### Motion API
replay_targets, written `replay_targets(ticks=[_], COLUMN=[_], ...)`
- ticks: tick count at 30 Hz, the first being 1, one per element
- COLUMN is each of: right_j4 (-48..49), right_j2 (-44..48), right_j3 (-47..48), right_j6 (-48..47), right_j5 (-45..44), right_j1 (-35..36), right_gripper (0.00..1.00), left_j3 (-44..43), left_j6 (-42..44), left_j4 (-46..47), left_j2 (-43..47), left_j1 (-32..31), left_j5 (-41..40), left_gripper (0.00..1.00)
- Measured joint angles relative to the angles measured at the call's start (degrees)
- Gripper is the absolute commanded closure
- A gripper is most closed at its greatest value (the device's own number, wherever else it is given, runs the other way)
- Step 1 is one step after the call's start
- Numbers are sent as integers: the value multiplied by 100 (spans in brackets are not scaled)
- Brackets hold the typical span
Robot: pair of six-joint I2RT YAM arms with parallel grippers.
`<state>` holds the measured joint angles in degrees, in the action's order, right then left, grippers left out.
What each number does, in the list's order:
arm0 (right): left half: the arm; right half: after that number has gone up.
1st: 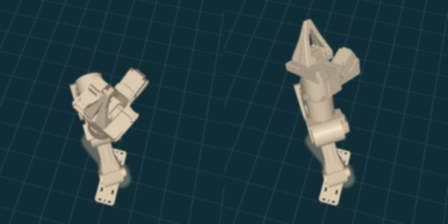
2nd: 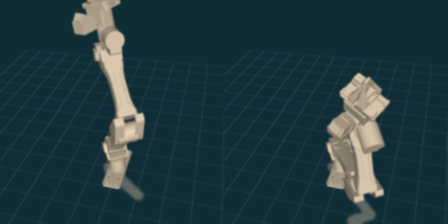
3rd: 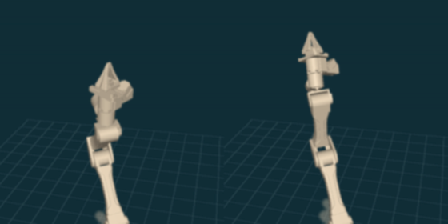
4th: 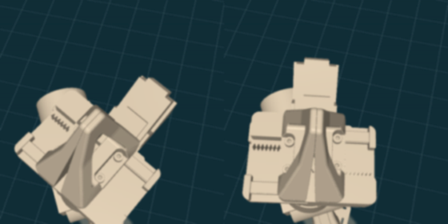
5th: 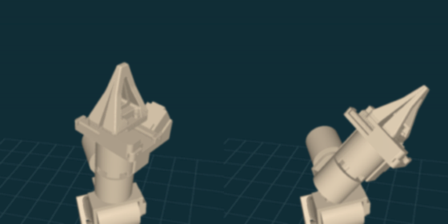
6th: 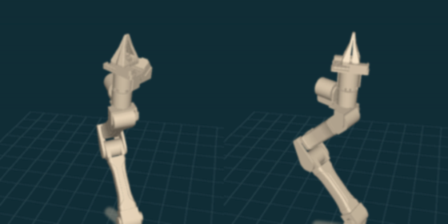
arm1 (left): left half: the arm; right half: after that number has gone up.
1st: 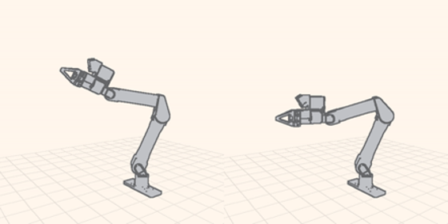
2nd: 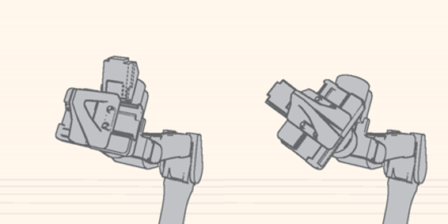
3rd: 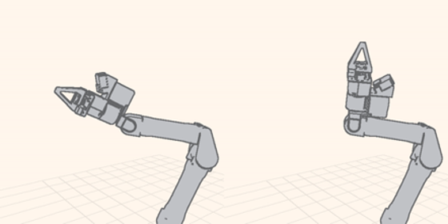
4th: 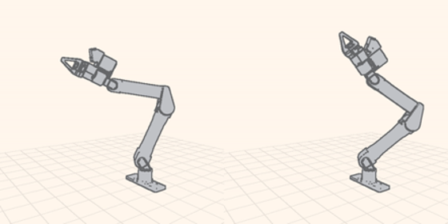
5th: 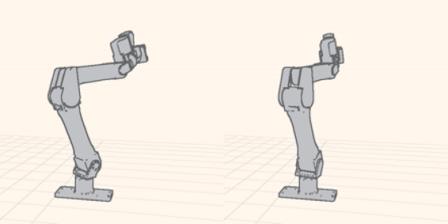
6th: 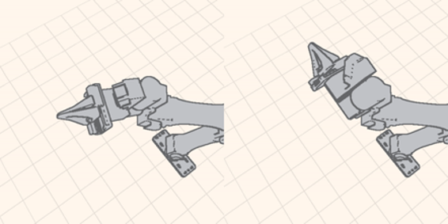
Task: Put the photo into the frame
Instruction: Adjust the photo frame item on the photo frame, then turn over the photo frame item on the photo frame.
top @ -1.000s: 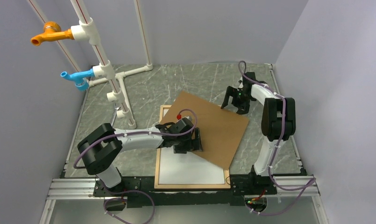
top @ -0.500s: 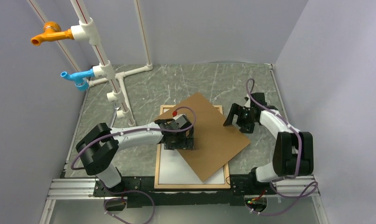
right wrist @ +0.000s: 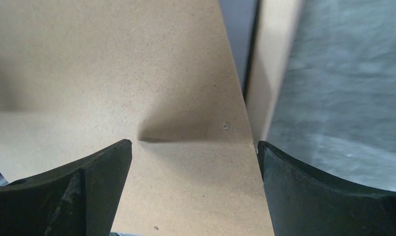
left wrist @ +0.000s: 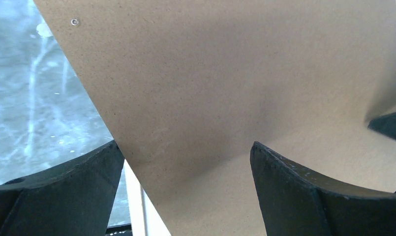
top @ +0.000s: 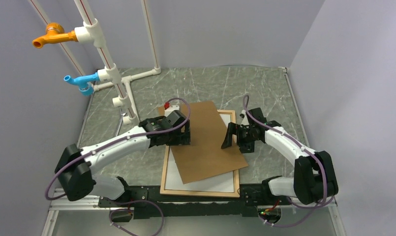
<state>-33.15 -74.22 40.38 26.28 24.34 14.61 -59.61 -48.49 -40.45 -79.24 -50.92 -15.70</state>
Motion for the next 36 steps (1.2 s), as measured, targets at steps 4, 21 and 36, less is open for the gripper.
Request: replay_targets(ticks=[4, 21, 36], right_j4=[-24, -26, -225], right_j2=[114, -273, -531], right_j3=[-7, 66, 763], right_j6=[310, 1132, 1086], right_j5=[72, -103, -857], right_j1=[472, 3001, 3252], right_gripper=[0, 0, 0], left_j3=[15, 133, 546], left_j6=[87, 326, 391], left_j4=[-216, -1624, -1716], left_j2=[483, 57, 455], left_j1=[28, 232, 210], left_j5=[-289, -678, -496], left_gripper=[2, 1, 4])
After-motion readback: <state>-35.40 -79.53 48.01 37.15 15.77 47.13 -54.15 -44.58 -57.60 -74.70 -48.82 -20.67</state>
